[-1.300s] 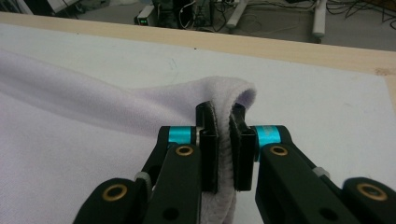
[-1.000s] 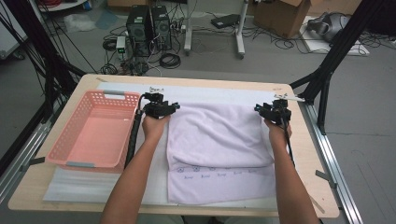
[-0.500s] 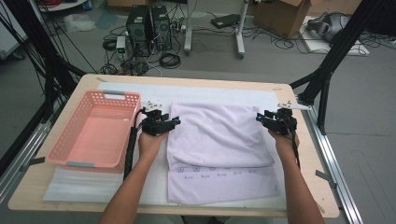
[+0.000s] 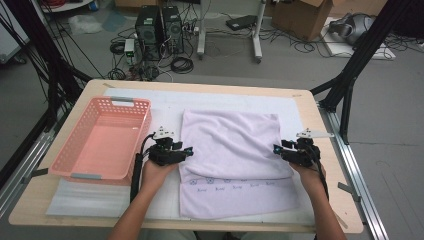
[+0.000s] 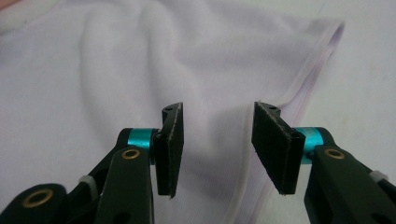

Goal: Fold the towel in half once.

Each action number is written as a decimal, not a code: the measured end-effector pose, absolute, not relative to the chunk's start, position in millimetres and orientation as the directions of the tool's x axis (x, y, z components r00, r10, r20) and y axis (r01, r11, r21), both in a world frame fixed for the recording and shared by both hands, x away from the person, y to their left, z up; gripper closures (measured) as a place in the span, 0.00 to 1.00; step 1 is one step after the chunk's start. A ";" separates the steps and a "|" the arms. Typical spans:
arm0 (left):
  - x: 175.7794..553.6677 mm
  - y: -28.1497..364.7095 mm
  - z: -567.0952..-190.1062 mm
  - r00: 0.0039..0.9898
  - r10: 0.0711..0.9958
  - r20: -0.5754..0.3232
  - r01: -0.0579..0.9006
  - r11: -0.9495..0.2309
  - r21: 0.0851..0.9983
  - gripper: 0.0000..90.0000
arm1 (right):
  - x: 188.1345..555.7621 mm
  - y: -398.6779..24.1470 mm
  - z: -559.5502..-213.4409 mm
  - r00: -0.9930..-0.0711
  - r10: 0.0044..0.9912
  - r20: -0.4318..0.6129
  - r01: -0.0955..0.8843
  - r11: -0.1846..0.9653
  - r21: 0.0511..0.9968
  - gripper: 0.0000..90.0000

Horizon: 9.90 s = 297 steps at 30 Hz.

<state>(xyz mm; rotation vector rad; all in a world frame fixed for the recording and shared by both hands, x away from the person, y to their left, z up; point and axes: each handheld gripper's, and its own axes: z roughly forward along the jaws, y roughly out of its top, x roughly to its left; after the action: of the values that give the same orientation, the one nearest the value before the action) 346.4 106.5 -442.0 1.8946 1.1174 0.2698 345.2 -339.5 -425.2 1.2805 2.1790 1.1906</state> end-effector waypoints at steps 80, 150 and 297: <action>279.7 119.1 -450.1 0.560 0.789 -0.252 0.560 -0.136 0.818 0.93 | 269.4 -360.8 -430.7 -0.467 0.882 0.071 0.503 0.199 0.841 0.67; 213.5 132.2 -432.0 0.626 0.731 -0.271 0.503 -0.113 0.857 0.59 | 189.2 -372.5 -422.8 -0.470 0.876 0.104 0.567 0.210 0.796 0.73; 495.6 96.9 -419.9 0.413 0.874 -0.256 0.547 -0.013 0.837 0.69 | 474.1 -341.9 -414.5 -0.374 0.927 0.026 0.486 0.172 0.857 0.82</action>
<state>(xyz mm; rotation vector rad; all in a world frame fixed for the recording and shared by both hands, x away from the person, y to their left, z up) 495.6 96.9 -419.9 1.6869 1.2557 0.4171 474.1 -341.9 -414.5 1.3285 1.9384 1.1192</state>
